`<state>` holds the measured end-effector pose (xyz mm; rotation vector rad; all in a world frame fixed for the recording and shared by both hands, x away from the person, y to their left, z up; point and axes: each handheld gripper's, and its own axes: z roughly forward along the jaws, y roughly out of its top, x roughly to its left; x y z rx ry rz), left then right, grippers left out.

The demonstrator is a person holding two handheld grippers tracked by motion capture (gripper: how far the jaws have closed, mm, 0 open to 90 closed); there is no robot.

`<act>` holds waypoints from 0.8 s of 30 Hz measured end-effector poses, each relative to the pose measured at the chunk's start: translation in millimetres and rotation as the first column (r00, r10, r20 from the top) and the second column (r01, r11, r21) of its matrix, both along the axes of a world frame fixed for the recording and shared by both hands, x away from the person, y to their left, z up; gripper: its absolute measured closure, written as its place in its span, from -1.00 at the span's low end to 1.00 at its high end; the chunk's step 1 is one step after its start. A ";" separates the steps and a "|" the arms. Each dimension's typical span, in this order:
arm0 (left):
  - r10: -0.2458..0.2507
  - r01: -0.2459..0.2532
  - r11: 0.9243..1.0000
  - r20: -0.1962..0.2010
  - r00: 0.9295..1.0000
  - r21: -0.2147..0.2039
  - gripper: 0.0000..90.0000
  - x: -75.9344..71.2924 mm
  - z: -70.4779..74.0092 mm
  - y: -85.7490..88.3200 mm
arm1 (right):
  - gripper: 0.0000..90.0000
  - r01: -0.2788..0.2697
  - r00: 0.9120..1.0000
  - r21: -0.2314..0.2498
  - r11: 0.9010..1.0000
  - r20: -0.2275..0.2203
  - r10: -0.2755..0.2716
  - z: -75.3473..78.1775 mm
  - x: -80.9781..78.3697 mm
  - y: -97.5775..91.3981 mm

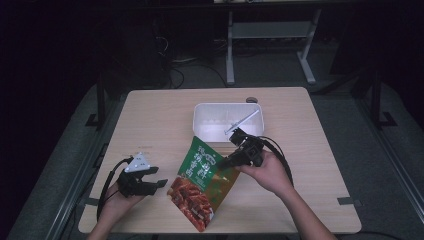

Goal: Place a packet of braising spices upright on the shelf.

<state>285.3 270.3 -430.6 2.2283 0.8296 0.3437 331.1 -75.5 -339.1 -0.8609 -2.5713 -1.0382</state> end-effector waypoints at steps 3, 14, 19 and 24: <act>0.003 -0.003 1.000 0.001 1.000 -0.002 -0.11 0.4 -0.2 0.8 | 0.99 -0.005 1.000 0.009 1.000 0.002 0.005 6.8 -0.6 -0.8; 0.006 -0.006 1.000 0.001 1.000 -0.007 -0.12 0.7 -0.6 1.0 | 0.99 -0.035 0.998 0.003 0.999 0.046 0.035 39.1 -5.2 2.3; 0.006 -0.006 1.000 0.000 1.000 -0.008 -0.12 0.8 -0.7 1.3 | 0.99 -0.038 0.997 -0.010 0.999 0.071 0.039 52.3 -4.8 2.2; 0.006 -0.006 1.000 0.000 1.000 -0.004 -0.12 1.2 -0.8 2.2 | 0.99 -0.026 0.995 -0.033 0.999 0.093 0.029 61.3 -2.6 1.8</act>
